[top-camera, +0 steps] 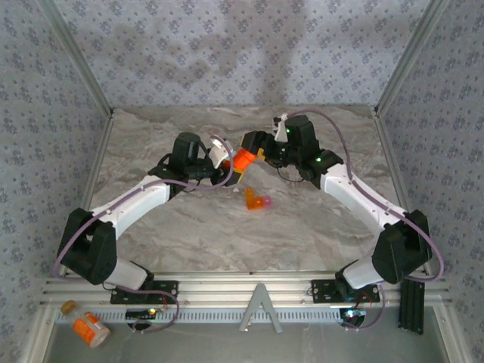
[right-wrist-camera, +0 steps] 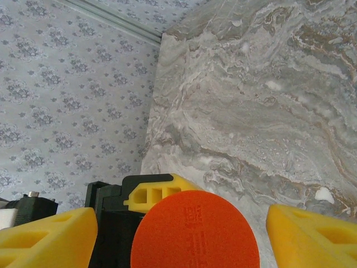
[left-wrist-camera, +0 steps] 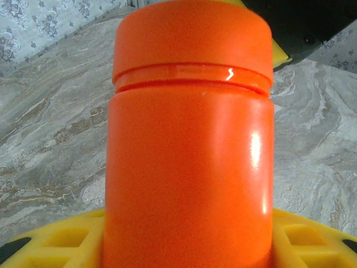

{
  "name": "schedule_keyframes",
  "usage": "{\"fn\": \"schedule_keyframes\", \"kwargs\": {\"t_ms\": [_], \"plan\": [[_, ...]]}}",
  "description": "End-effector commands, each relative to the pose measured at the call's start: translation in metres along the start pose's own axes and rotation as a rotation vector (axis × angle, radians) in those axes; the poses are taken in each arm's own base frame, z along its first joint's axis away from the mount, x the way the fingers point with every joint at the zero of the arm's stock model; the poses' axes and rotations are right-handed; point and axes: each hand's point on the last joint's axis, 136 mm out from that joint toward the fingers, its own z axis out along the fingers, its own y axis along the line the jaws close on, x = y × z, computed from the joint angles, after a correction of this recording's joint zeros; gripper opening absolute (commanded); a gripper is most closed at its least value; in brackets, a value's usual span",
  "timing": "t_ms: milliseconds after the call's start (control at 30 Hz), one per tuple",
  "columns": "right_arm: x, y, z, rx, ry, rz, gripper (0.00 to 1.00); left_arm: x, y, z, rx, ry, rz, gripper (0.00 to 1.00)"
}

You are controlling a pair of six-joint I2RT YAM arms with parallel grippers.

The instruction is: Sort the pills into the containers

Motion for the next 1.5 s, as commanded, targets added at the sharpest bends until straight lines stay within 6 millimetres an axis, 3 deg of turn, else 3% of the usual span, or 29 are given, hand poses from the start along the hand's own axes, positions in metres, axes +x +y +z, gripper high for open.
{"fn": "schedule_keyframes", "kwargs": {"t_ms": [0,100,233,333,400,500,667,867,933,1033,1133,1233,1467], "plan": [[0.0,0.008,0.001,-0.022,0.009,0.01,0.76,-0.023,-0.003,-0.002,0.014,-0.052,0.053,0.0],[0.004,0.006,0.003,-0.025,0.024,0.013,0.69,-0.023,-0.003,-0.002,0.015,-0.052,0.054,0.0],[0.006,0.006,0.003,-0.043,0.038,-0.001,0.51,-0.024,-0.004,-0.003,0.018,-0.053,0.054,0.0],[0.001,0.01,0.002,-0.088,0.033,-0.019,0.46,-0.026,-0.005,-0.005,0.02,-0.057,0.056,0.0],[0.006,0.002,0.005,-0.108,0.048,-0.031,0.44,-0.026,-0.007,-0.007,0.023,-0.059,0.057,0.0],[-0.001,0.01,0.004,-0.212,0.038,-0.132,0.43,-0.027,-0.009,-0.01,0.029,-0.063,0.057,0.0],[-0.001,0.017,-0.002,-0.437,0.097,-0.361,0.46,-0.029,-0.015,-0.013,0.051,-0.069,0.047,0.0],[-0.006,0.014,0.002,-0.438,0.109,-0.386,0.52,-0.027,-0.017,-0.013,0.056,-0.071,0.034,0.0],[-0.014,0.014,-0.003,-0.386,0.071,-0.36,0.68,-0.026,-0.016,-0.014,0.048,-0.073,0.035,0.0],[-0.028,0.003,-0.017,-0.243,0.0,-0.265,0.79,-0.027,-0.014,-0.013,0.033,-0.079,0.042,0.0],[-0.038,-0.013,-0.033,-0.094,-0.063,-0.097,0.82,-0.027,-0.01,-0.013,0.018,-0.08,0.05,0.0],[-0.034,-0.031,-0.044,0.065,-0.103,0.026,0.83,-0.026,-0.008,-0.011,0.011,-0.079,0.057,0.0],[-0.03,-0.003,-0.036,0.057,-0.107,0.01,0.86,-0.024,-0.007,-0.007,0.011,-0.071,0.058,0.0]]}}
